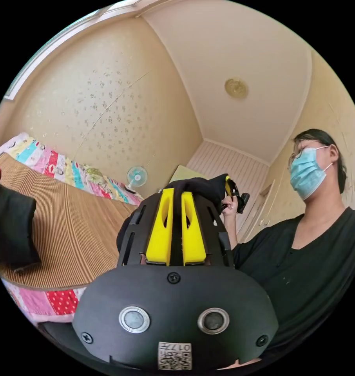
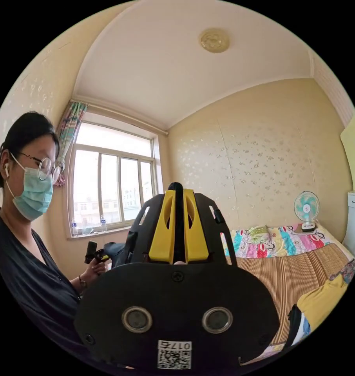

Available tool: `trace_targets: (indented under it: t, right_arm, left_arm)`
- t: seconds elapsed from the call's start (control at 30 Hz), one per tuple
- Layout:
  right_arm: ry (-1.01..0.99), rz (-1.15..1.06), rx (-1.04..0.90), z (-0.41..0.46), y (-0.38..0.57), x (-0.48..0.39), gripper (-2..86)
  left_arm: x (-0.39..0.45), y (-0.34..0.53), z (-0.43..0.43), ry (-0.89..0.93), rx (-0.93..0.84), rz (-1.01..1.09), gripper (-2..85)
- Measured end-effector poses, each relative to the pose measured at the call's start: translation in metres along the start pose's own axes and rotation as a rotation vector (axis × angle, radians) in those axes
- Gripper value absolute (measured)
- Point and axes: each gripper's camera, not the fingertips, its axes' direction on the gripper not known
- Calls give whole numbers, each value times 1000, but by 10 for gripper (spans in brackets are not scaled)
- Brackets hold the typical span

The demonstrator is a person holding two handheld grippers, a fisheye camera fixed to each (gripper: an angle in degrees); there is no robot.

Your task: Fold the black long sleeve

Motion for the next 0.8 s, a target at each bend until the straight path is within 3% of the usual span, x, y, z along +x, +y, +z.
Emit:
trace_targets:
  t: [0.13,0.23,0.3,0.37,0.47,0.5,0.6,0.67,0.8]
  right_arm:
    - [5,-42,231,-53,-4,1,33]
    - [166,-54,189,-30,-22,6,34]
    - [269,-69,54,17,-38,26,35]
    - [434,-40,-228,120,-53,85,38]
    - [572,-3,-606,285,-26,200,47]
    - [563,22,-687,316,-12,226,51]
    - [431,253,-982,403,86,312,68]
    - [371,231,-1038,414,154,311,80]
    - [343,142,-1188,395,274,287,96]
  left_arm:
    - [50,-64,-2,57,17,203,25]
    - [75,-112,29,-103,-24,294,17]
    - [70,-146,59,-219,-71,330,15]
    - [37,-189,104,-327,-187,313,19]
    - [-85,-247,184,-426,-371,120,42]
    - [-146,-254,205,-473,-408,-29,50]
    - [-240,-217,212,-577,-405,-287,70]
    - [-253,-176,216,-579,-461,-293,88]
    - [-246,-41,242,-655,-787,-189,101]
